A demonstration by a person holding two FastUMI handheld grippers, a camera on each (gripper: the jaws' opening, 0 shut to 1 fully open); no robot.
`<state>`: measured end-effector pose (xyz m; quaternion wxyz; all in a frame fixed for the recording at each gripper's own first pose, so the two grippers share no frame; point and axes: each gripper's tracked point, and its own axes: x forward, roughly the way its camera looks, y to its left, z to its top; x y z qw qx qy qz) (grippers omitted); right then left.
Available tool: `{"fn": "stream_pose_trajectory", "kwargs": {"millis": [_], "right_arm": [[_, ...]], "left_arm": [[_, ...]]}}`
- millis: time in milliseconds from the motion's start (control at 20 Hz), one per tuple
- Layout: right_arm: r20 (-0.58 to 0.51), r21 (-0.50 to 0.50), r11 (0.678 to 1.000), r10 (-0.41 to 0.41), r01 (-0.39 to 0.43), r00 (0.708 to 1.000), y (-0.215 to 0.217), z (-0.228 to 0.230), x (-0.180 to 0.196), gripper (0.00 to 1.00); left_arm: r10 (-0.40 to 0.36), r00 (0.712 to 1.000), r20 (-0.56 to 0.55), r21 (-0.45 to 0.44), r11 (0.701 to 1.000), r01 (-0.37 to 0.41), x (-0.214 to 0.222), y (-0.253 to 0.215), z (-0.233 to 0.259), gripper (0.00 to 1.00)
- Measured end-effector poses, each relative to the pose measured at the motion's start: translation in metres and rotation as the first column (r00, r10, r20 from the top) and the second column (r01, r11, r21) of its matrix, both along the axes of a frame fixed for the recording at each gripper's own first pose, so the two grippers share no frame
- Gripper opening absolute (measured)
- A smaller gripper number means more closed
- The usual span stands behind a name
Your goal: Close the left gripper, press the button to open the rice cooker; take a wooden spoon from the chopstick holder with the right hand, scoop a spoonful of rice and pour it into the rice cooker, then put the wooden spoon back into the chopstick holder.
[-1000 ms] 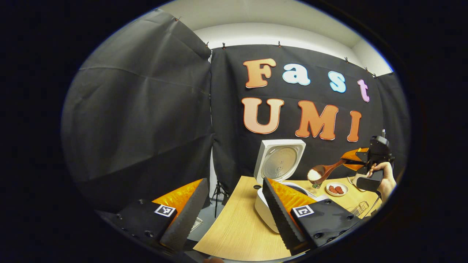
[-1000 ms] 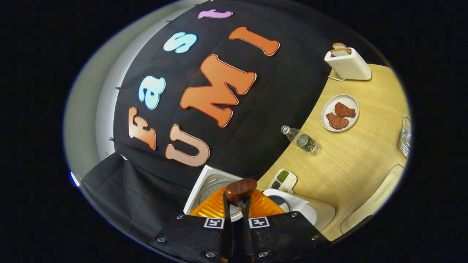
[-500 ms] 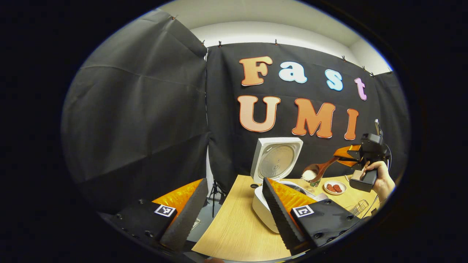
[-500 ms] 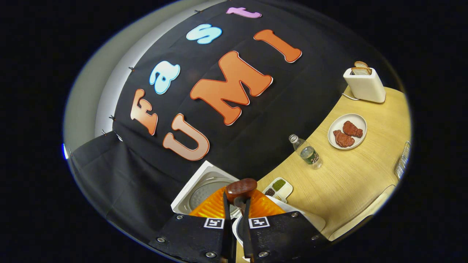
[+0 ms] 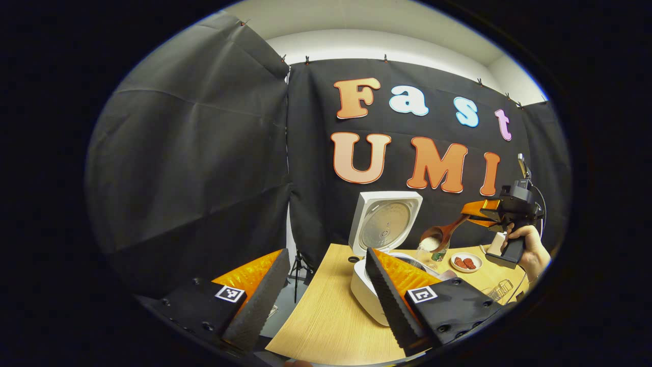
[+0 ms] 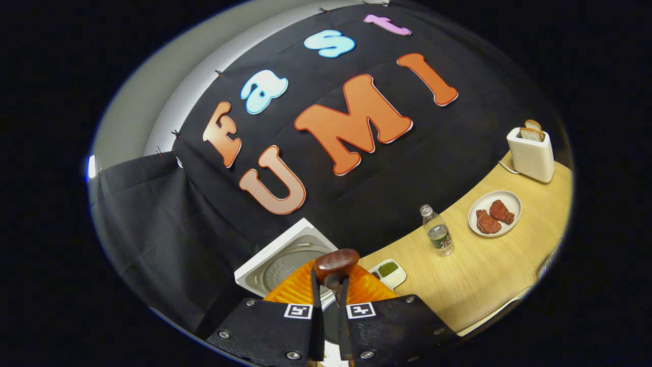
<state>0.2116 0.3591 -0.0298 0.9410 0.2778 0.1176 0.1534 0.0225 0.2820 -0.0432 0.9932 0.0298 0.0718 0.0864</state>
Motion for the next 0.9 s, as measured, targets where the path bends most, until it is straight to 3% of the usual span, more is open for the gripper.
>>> {"fn": "stream_pose_trajectory", "kwargs": {"millis": [200, 900], "right_arm": [[0.04, -0.094, 0.995, 0.031, -0.027, 0.999, 0.006, 0.005, -0.005, 0.1], [0.154, -0.278, 0.956, 0.138, -0.091, 0.978, 0.029, 0.021, -0.016, 0.1]], "left_arm": [[0.009, 1.0, 0.0, 0.002, 1.0, -0.009, 0.0, 0.002, 0.001, 1.0], [0.008, 1.0, 0.005, 0.013, 1.0, -0.008, -0.004, -0.001, 0.003, 1.0]]}}
